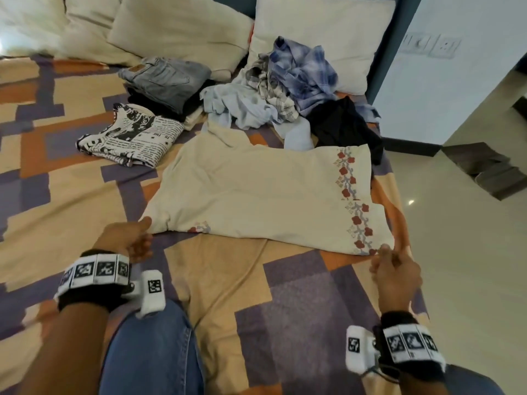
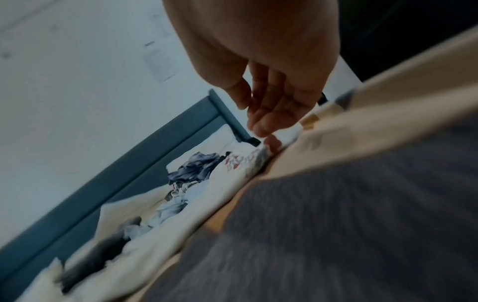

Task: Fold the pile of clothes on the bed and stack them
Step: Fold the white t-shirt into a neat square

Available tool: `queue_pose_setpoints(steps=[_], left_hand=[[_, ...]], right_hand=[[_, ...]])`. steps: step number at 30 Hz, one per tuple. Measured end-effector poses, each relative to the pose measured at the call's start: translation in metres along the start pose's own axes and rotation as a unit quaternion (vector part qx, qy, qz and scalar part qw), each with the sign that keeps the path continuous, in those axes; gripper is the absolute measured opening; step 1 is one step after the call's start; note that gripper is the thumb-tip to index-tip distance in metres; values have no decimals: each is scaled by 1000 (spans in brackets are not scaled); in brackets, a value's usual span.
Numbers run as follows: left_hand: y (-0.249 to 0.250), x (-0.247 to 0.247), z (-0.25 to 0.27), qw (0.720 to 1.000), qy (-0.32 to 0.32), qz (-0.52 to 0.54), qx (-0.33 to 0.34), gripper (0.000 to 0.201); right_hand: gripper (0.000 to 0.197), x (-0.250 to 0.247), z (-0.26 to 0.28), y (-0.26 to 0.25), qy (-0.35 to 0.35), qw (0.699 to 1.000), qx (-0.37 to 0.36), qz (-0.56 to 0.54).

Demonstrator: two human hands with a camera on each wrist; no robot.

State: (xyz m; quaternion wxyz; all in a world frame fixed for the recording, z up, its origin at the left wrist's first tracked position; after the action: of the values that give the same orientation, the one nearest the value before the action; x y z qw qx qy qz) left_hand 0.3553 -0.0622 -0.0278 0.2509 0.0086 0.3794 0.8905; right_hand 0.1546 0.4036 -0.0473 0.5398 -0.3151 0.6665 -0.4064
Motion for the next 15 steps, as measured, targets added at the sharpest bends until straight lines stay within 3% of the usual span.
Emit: queue_pose_setpoints(steps=[4,9,12,14,15], left_hand=[[-17,10,11,992,-68,103,0,68],[1,23,10,992,-74,101,-27,52],[0,18,3,995,-66,76,1,46],[-3,14,1,992,-71,108,-10,46],[-4,12,2,990,-69,125,-18,47]], right_hand=[[35,6,25,14,-41,967,188,-166],[33,11,9,-6,-67,934,255,-241],[17,19,-6,-17,-63,916,287,-273],[8,23,-15,-17,-65,901,315,-292],[13,24,-18,-17,-79,895,324,-297]])
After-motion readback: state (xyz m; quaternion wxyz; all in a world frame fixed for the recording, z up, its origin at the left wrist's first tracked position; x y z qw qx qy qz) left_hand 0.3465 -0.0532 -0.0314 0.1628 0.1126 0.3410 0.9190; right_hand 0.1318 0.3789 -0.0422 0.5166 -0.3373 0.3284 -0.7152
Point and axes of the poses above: each hand's wrist, its own z-axis away from the middle knuckle, its own x-axis out of the palm, y = z × x, the point moved 1 cm from there along -z, towards the middle knuckle, and after that the axes turned 4 degrees about -x, right-handed, at the moved point
